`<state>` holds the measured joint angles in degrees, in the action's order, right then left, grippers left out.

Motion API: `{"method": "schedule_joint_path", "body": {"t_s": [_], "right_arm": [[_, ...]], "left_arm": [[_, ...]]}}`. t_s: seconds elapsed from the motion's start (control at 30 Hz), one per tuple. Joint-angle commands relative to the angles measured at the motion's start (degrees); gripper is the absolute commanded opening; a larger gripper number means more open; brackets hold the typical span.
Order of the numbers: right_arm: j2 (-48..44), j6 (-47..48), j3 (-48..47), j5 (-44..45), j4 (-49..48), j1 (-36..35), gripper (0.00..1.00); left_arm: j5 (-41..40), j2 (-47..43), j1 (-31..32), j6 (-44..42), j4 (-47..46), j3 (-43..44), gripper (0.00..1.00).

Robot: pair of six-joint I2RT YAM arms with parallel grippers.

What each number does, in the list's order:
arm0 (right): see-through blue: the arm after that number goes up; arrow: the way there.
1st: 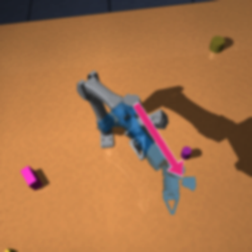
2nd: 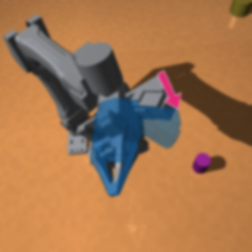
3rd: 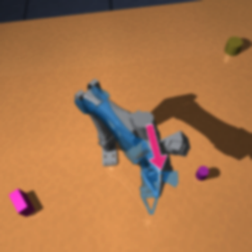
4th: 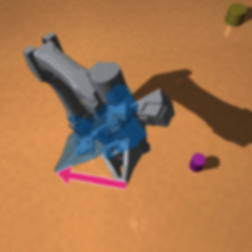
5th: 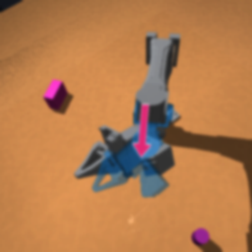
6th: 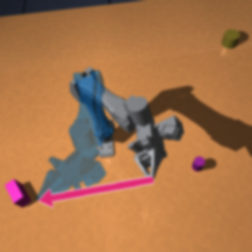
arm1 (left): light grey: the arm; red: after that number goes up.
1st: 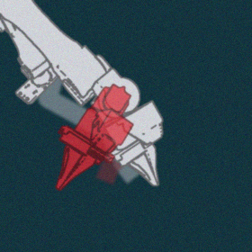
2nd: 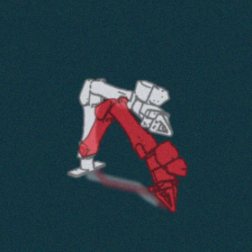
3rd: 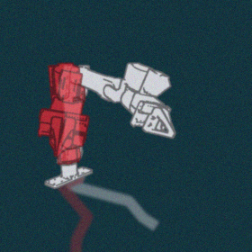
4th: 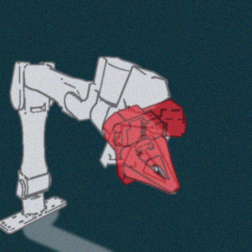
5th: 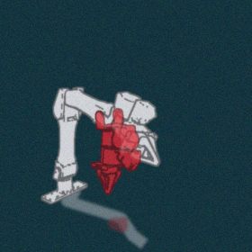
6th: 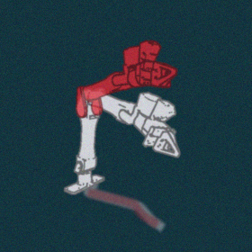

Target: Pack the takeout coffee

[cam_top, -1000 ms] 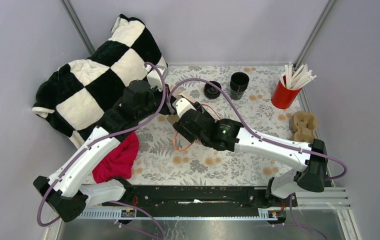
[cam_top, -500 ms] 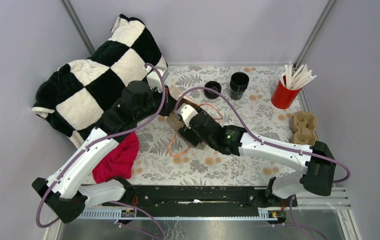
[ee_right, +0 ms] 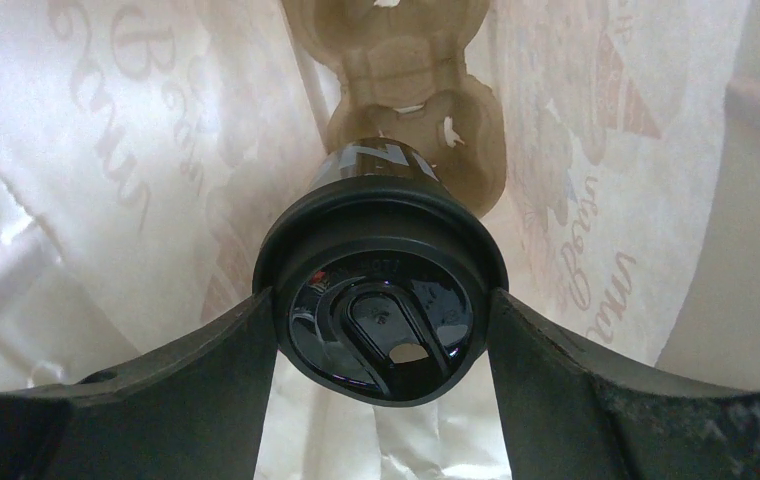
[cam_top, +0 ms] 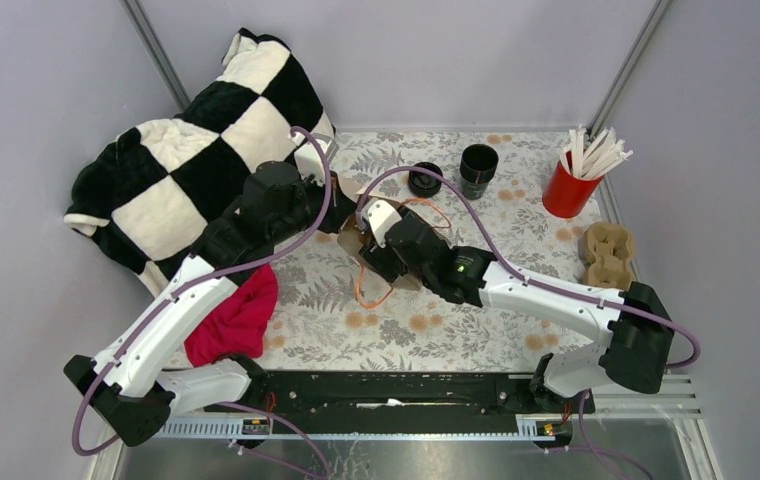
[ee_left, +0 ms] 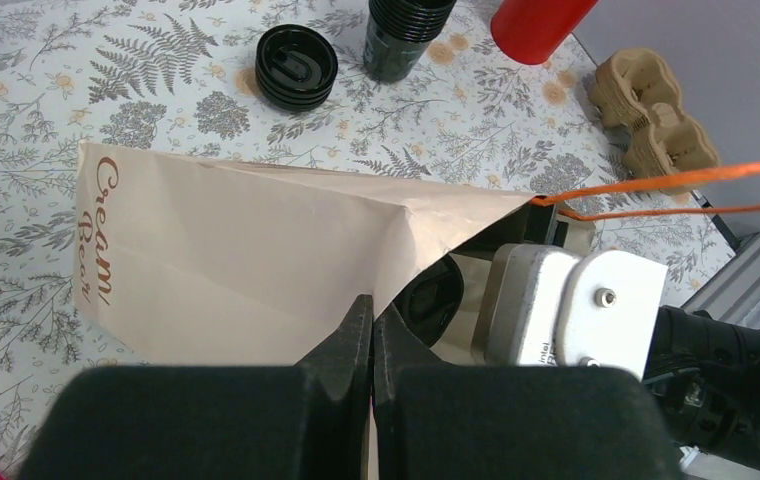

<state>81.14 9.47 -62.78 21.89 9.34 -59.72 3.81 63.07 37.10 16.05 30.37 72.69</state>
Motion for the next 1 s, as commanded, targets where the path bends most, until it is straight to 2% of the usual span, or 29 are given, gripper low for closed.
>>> {"method": "schedule_joint_path", "body": {"t_s": [0.0, 0.37, 0.57, 0.97], "right_arm": [[0.72, 0.82, 0.11, 1.21, -5.58, 0.80, 0.27], [5.57, 2.34, -2.71, -3.00, -5.53, 0.78, 0.28], [8.10, -0.58, -5.57, -4.18, -3.72, 0.33, 0.29], [10.01, 2.48, -8.12, -4.39, -2.44, -0.39, 0.28]], "left_arm": [[1.25, -1.29, 0.42, 0.12, -1.03, 1.02, 0.00], [-1.22, -5.05, 0.51, -0.07, 0.70, -3.48, 0.00], [-3.64, -10.28, 0.51, 1.61, 0.69, -10.03, 0.00], [-12.91, -19.08, 0.51, 6.32, 0.95, -20.14, 0.00]]}}
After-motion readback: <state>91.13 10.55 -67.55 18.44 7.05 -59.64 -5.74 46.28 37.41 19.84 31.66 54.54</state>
